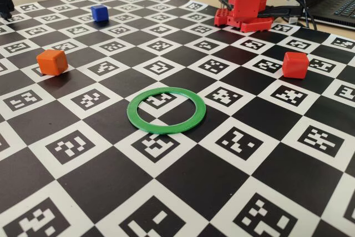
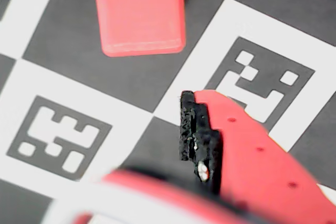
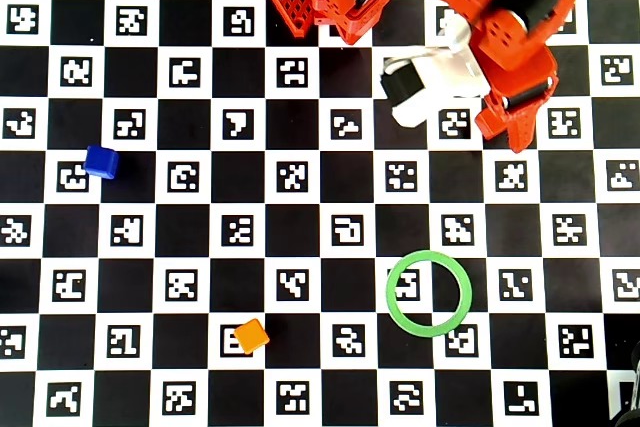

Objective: Grab the red cube then put it in the green circle then put the blue cube on top and finally the orange cube on top

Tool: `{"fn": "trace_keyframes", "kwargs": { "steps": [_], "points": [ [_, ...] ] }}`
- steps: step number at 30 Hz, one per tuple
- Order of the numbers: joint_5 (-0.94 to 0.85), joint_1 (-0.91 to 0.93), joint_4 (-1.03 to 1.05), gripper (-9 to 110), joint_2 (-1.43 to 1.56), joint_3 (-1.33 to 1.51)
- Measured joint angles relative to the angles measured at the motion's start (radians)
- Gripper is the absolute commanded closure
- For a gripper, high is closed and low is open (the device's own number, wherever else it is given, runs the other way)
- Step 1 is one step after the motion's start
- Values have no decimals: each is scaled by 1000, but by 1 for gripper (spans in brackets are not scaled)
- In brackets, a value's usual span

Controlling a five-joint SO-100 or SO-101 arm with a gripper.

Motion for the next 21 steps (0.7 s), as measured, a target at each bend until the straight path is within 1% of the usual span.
{"fn": "trace_keyframes", "kwargs": {
  "steps": [4,12,15,21],
  "points": [
    [0,-29,-48,64,-8,28],
    [-6,-38,-221,64,-8,235],
    [11,-43,-305,64,-8,319],
    [41,-84,-410,63,-8,425]
  ]
}}
